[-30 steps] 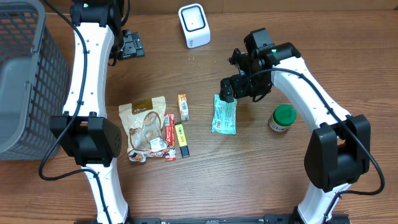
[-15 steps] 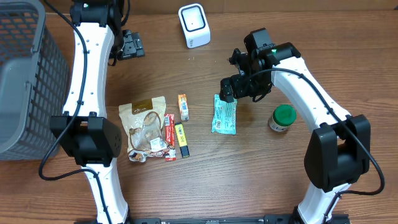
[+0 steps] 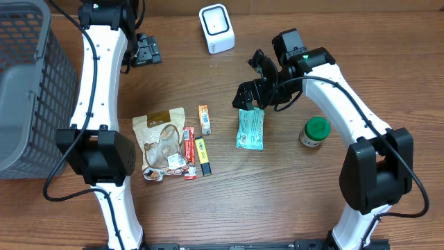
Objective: Scan the item barcode
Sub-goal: 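Open the right gripper, release the wipes pack and raise it, then move the right gripper right over the green-lidded jar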
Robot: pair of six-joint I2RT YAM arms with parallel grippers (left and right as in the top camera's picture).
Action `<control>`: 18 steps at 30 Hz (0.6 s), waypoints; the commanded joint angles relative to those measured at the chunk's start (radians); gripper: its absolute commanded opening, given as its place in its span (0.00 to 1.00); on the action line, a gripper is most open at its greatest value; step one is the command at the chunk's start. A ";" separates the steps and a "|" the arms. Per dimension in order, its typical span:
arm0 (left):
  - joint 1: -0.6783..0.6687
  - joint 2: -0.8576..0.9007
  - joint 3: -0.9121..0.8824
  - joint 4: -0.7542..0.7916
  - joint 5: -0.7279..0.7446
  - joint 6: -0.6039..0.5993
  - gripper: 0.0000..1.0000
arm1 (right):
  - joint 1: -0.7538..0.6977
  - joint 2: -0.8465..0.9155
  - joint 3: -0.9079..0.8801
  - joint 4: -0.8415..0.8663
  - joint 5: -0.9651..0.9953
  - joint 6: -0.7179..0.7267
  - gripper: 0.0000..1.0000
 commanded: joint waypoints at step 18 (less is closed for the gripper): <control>0.002 -0.008 0.001 0.001 -0.013 0.022 1.00 | -0.274 -0.186 0.096 -0.296 0.415 0.347 0.80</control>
